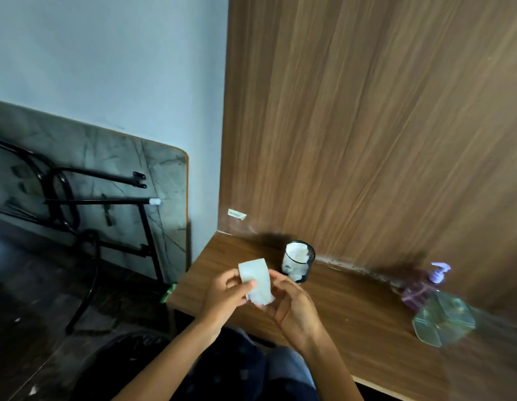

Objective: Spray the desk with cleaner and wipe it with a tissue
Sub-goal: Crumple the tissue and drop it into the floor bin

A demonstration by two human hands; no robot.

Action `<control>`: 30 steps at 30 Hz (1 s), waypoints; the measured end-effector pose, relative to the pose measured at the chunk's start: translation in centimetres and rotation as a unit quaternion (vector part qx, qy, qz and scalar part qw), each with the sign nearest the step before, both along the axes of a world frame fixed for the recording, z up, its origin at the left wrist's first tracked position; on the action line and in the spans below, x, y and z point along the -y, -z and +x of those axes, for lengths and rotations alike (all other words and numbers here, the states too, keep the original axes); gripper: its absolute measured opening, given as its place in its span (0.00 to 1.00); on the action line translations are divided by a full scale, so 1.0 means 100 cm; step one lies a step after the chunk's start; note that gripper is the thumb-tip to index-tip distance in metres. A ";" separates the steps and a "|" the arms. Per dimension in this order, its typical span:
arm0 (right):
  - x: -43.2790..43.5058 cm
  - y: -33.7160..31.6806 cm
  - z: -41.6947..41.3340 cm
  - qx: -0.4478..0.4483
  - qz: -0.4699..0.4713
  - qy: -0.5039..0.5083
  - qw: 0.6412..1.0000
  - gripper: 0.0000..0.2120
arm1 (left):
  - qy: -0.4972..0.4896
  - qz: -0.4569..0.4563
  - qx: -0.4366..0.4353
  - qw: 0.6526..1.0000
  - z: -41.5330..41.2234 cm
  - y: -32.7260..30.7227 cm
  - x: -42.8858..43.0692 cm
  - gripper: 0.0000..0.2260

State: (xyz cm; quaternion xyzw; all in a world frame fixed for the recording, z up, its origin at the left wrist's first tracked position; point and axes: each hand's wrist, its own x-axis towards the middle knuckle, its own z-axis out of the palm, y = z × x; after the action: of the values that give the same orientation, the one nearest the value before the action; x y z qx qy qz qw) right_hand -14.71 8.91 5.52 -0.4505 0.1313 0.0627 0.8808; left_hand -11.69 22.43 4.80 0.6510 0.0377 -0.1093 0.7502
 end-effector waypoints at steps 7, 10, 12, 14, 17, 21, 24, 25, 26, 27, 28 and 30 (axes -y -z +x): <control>-0.076 -0.012 0.010 0.034 -0.255 -0.101 0.961 0.10 | -0.026 0.103 0.092 0.990 -0.011 0.009 -0.092 0.15; -0.103 -0.002 0.016 0.004 -0.248 -0.105 0.963 0.09 | -0.036 0.084 0.056 0.994 -0.017 0.014 -0.119 0.14; -0.129 0.013 0.017 -0.033 -0.221 -0.112 0.968 0.09 | -0.048 0.058 0.007 0.997 -0.023 0.021 -0.146 0.14; -0.151 0.030 0.016 -0.064 -0.186 -0.124 0.973 0.12 | -0.052 0.023 -0.054 0.997 -0.030 0.032 -0.170 0.15; -0.177 0.053 0.014 -0.104 -0.177 -0.146 0.968 0.09 | -0.024 0.052 -0.122 0.991 -0.036 0.051 -0.201 0.10; -0.208 0.082 0.008 -0.113 -0.255 -0.193 0.941 0.06 | 0.013 0.185 -0.091 0.978 -0.043 0.087 -0.231 0.08; -0.225 0.102 0.005 -0.103 -0.352 -0.205 0.907 0.07 | 0.014 0.292 -0.070 0.954 -0.046 0.107 -0.241 0.11; -0.229 0.107 0.006 -0.085 -0.413 -0.211 0.882 0.09 | 0.013 0.318 -0.058 0.946 -0.046 0.111 -0.241 0.11; -0.233 0.114 0.006 -0.060 -0.478 -0.224 0.847 0.11 | 0.011 0.339 -0.049 0.940 -0.045 0.116 -0.241 0.10; -0.237 0.119 0.007 -0.037 -0.533 -0.236 0.812 0.13 | 0.006 0.355 -0.042 0.934 -0.043 0.121 -0.240 0.08; -0.241 0.122 0.007 -0.021 -0.575 -0.242 0.781 0.14 | 0.001 0.367 -0.044 0.929 -0.042 0.123 -0.239 0.05; -0.249 0.131 0.009 -0.008 -0.624 -0.242 0.743 0.15 | -0.004 0.382 -0.057 0.922 -0.038 0.130 -0.239 0.04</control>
State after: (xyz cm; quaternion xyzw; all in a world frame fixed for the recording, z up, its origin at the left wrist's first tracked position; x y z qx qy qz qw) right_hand -13.83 33.84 -7.63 -0.9157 0.0345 0.1809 0.3571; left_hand -15.45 46.28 -8.18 0.8807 0.1219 -0.1199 0.4417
